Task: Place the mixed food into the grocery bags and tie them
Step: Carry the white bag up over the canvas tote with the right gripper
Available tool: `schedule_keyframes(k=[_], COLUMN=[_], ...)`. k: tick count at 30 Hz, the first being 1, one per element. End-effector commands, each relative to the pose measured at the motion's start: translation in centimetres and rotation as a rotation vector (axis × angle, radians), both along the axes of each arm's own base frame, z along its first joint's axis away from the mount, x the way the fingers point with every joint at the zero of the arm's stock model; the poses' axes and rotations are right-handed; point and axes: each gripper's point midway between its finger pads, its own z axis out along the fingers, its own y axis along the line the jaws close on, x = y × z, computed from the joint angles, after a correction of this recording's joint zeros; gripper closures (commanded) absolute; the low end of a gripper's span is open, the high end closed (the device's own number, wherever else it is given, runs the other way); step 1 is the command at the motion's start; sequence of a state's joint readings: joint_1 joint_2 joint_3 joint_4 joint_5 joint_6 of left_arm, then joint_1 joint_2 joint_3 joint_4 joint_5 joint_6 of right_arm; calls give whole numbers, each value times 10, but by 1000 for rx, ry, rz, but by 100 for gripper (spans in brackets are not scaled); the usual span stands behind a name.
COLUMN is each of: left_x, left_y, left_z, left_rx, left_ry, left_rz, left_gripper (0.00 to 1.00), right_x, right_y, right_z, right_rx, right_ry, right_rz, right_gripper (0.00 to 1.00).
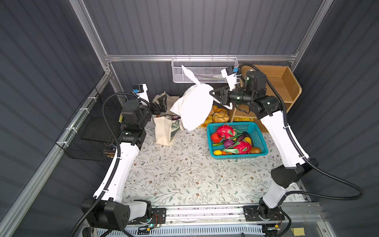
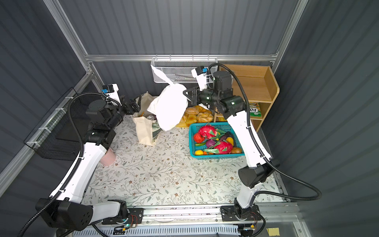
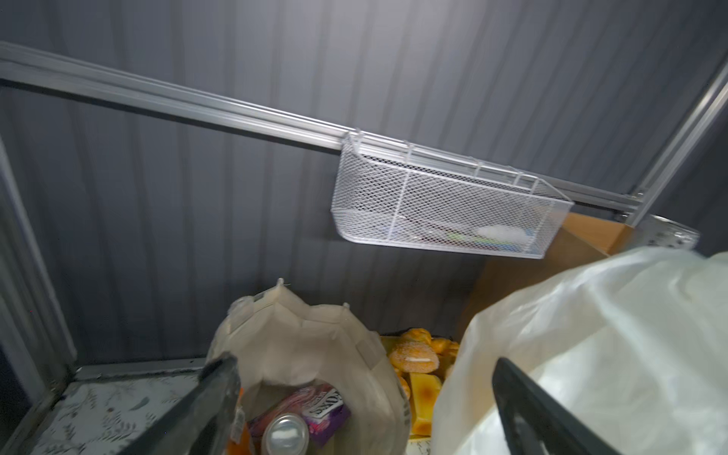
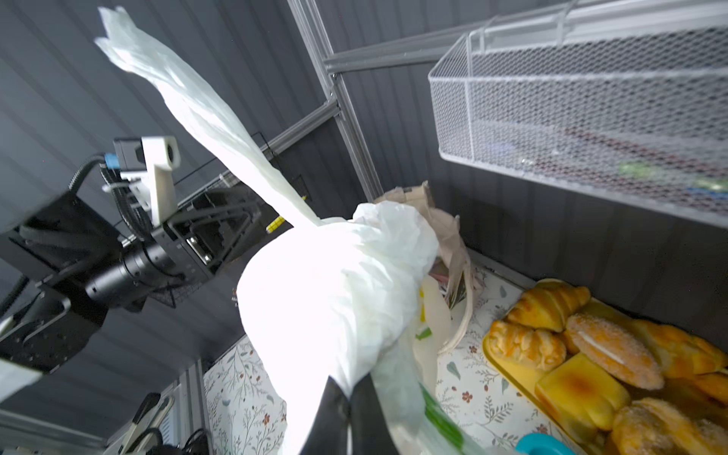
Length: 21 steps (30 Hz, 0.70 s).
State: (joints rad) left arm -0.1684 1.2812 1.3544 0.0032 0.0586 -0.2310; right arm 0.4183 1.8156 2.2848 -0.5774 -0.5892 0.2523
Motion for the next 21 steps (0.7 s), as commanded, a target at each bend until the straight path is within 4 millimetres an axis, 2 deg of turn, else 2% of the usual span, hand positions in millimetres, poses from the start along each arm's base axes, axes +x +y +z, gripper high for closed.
schedule_keyframes(k=[1, 5, 9, 15, 21], left_x=[2, -3, -2, 25, 51], left_y=[31, 49, 55, 37, 49], left_z=[-23, -43, -67, -103, -121], left_rx=[22, 13, 56, 198, 262], left_ry=[85, 118, 185, 329, 402], left_rz=[173, 274, 306, 212, 291], left_gripper=[0, 0, 0, 0, 0], right_x=[40, 68, 90, 119, 132], right_y=[8, 26, 44, 57, 66], right_z=[0, 8, 1, -16, -27], right_rx=[59, 106, 121, 131, 145], right_ry=[45, -14, -102, -149, -169], right_rz=[-97, -133, -180, -267, -256], right_gripper=[100, 100, 100, 100, 100])
